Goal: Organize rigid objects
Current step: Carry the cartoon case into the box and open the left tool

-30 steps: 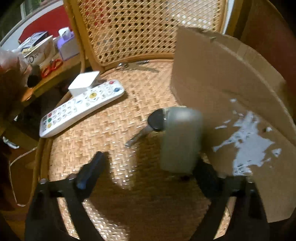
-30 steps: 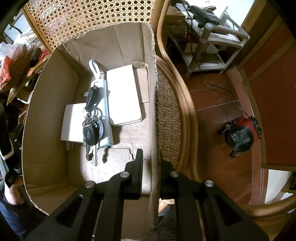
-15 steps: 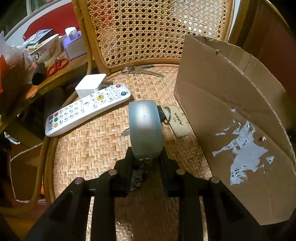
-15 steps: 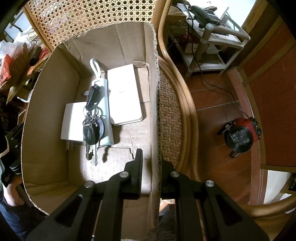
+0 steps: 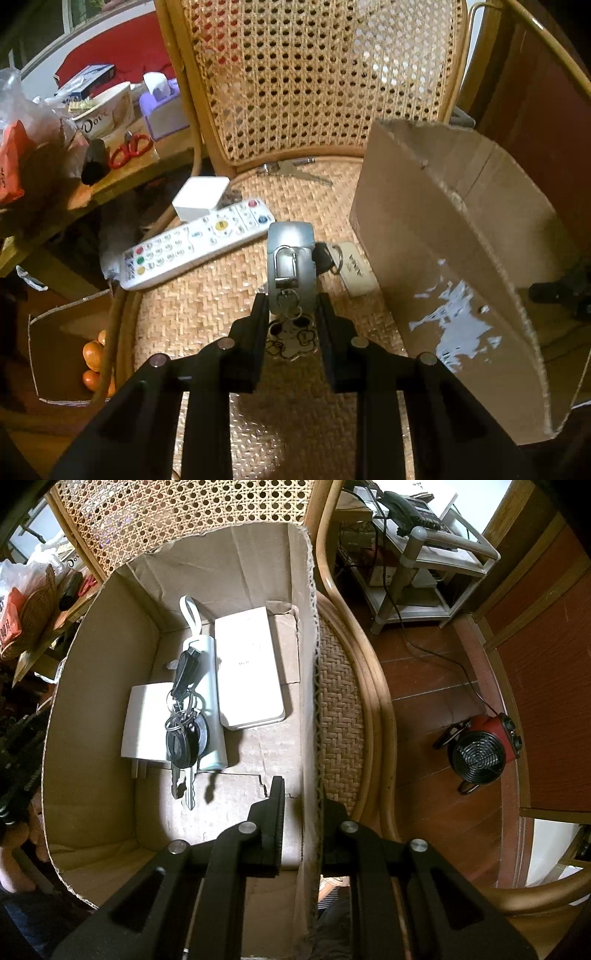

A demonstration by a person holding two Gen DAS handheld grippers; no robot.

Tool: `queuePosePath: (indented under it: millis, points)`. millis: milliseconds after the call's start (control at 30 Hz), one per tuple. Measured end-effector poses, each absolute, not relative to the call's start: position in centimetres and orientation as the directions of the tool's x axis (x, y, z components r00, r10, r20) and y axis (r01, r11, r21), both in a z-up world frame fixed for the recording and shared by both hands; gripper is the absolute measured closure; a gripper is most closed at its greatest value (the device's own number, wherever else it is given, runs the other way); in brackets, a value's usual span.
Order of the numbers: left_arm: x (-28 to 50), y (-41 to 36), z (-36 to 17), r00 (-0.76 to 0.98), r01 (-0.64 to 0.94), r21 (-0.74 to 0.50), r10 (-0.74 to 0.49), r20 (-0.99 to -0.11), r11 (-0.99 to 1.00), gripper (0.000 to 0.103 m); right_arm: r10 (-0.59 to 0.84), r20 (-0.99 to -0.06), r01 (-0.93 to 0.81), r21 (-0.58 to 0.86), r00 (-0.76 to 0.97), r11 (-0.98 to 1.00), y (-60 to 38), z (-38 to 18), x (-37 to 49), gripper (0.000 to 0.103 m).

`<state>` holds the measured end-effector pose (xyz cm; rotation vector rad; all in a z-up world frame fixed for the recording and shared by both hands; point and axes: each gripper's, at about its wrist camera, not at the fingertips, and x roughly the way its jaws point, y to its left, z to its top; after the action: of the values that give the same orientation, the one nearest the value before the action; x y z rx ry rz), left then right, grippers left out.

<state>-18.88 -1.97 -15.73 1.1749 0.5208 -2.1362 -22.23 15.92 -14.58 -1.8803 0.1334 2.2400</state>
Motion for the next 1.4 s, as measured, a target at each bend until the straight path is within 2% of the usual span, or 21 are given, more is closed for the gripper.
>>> queuePosePath:
  millis: [400,933,967,1033,1400]
  points:
    - [-18.8,-1.7,-12.6,-0.429,0.694,-0.038,-0.37,-0.824,-0.719,0.08,0.101,-0.982,-0.202,-0.067,-0.162,-0.977,15.8,-14.5,-22.4,0.087]
    - [-21.0,2.1,-3.4,-0.544,0.632,-0.032,-0.415,-0.729,-0.774,0.08,0.096,-0.982,-0.175,-0.067,-0.165,-0.982,15.4,-14.7,-22.4,0.087]
    - [-21.3,2.4,-3.0,-0.552,0.626,-0.032,-0.414,-0.724,-0.779,0.08,0.09,-0.981,-0.117,-0.07,-0.172,-0.991,15.4,-14.7,-22.4,0.087]
    - [-21.9,3.2,-2.5,-0.565,0.612,-0.035,-0.405,-0.719,-0.79,0.08,0.088,-0.981,-0.115,-0.069,-0.172,-0.991,15.3,-14.8,-22.4,0.087]
    - [-25.1,6.4,-5.3,-0.57,0.552,-0.064,-0.32,-0.756,-0.832,0.079,0.084,-0.981,-0.093,-0.068,-0.173,-0.993,15.1,-14.9,-22.6,0.087]
